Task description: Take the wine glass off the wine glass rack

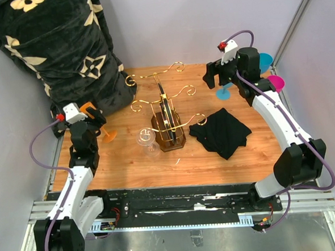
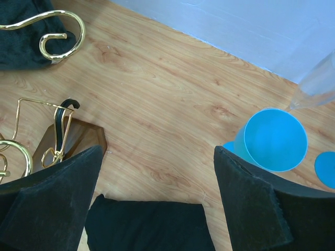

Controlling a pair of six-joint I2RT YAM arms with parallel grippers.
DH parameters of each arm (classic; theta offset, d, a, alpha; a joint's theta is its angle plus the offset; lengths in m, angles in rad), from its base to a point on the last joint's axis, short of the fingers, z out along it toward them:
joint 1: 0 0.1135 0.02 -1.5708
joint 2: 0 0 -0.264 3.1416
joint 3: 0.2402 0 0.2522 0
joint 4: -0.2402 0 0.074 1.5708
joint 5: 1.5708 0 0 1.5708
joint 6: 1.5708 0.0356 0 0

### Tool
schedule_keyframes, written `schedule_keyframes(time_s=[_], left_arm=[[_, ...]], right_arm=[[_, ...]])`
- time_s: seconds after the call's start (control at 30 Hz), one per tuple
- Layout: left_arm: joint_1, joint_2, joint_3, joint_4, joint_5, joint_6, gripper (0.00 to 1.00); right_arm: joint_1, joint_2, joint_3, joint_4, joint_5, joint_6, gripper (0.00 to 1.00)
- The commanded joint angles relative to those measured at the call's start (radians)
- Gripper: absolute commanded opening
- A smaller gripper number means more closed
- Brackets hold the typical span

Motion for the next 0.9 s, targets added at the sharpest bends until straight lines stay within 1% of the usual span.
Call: schedule_keyframes(time_s=[0.0, 0.2, 0.3, 0.37, 0.47, 0.6, 0.73, 0.87], left_arm=[[-0.026, 0.014, -0.069, 0.239, -0.181, 0.076, 0.57], [-0.066, 0.084, -0.136, 0.442, -0.244, 0.126, 0.57], [-0.099, 0.108, -0.197, 0.602, -0.305, 0.203, 0.58], [-0.109, 0.144, -0.232, 0.7, -0.346, 0.233, 0.59], [-0.12, 0.22, -0.254, 0.781, -0.375, 0.248, 0.61], [-0.17, 0.336, -0.277, 0.946, -0.437, 0.355, 0.61], [-0.201, 0.456, -0.282, 1.093, -0.485, 0.397, 0.63], [-0.23, 0.555, -0.298, 1.244, -0.537, 0.444, 0.7]], right_arm=[[-0.019, -0.01, -0.01, 0.043, -0.029, 0.023, 0.88], [-0.023, 0.002, -0.011, 0.047, -0.036, 0.033, 0.88], [-0.031, 0.001, -0.017, 0.055, -0.048, 0.047, 0.88], [-0.034, -0.001, -0.019, 0.063, -0.061, 0.064, 0.88], [-0.033, 0.0, -0.02, 0.066, -0.075, 0.081, 0.88], [-0.033, -0.014, -0.015, 0.05, -0.072, 0.078, 0.88], [-0.033, -0.021, -0.026, 0.074, -0.094, 0.098, 0.88], [-0.033, -0.012, -0.028, 0.08, -0.101, 0.101, 0.88]])
